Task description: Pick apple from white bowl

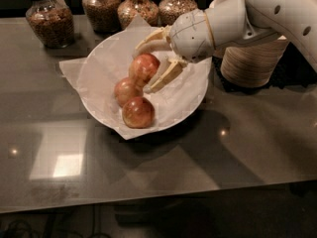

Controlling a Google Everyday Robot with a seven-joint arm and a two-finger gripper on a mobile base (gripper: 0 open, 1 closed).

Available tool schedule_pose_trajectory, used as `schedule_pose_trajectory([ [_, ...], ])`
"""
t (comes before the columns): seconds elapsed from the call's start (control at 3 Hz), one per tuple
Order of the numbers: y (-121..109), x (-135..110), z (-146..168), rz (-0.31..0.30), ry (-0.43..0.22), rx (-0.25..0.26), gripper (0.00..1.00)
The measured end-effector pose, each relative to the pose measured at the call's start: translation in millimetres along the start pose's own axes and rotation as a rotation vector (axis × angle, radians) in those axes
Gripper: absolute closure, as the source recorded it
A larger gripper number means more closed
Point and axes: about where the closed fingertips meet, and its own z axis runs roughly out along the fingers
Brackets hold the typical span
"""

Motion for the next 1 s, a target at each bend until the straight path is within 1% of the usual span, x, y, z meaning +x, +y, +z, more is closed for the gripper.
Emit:
schedule_pose_trajectory([
  [0.33, 13.9, -23.6, -6.4, 0.02, -0.073, 0.058, 1.0],
  [0.67, 26.3, -36.3, -12.0, 0.05, -0.127, 0.122, 1.0],
  [1.0, 26.3, -36.3, -12.0, 0.05, -0.127, 0.122, 1.0],
])
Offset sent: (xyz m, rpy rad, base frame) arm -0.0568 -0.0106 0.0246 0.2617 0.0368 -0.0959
